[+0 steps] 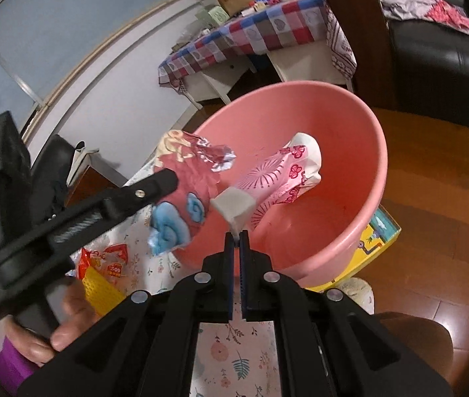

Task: Collect trash
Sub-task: 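Carry the cloud-print paper and pink-white wrapper over the pink bucket with both tools, then open both tools to drop the paper and wrapper into the bucket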

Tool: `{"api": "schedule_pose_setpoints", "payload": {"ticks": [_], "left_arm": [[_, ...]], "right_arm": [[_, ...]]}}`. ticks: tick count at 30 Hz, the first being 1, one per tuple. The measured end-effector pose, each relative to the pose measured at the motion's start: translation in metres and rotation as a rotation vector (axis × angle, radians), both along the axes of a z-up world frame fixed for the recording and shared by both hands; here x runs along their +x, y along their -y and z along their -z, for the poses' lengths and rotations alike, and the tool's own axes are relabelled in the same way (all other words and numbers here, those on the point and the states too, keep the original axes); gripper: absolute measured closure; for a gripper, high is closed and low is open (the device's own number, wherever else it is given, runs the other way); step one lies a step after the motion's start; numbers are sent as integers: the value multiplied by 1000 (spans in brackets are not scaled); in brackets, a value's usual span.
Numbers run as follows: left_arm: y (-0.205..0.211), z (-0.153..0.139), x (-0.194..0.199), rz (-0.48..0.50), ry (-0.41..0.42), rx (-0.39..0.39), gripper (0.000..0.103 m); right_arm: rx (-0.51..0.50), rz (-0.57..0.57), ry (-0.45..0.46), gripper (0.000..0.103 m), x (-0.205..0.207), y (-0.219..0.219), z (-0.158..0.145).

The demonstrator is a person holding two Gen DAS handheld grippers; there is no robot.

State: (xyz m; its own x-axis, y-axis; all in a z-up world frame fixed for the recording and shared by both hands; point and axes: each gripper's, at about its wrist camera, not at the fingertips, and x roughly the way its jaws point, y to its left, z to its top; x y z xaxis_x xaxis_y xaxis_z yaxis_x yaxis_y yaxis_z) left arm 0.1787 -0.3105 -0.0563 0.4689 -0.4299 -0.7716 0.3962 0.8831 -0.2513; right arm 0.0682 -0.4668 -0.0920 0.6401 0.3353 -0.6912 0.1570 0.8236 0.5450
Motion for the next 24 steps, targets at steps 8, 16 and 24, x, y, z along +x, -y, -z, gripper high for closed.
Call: {"api": "schedule_pose_setpoints", "payload": {"ticks": [8, 16, 24], "left_arm": [[6, 14, 8, -33, -33, 21, 75], [-2, 10, 4, -37, -29, -2, 65], [-8, -6, -10, -23, 12, -33, 65]], "right_arm": [[3, 5, -11, 99, 2, 4, 2], [-23, 9, -9, 99, 1, 4, -1], [-36, 18, 2, 99, -7, 6, -5]]}}
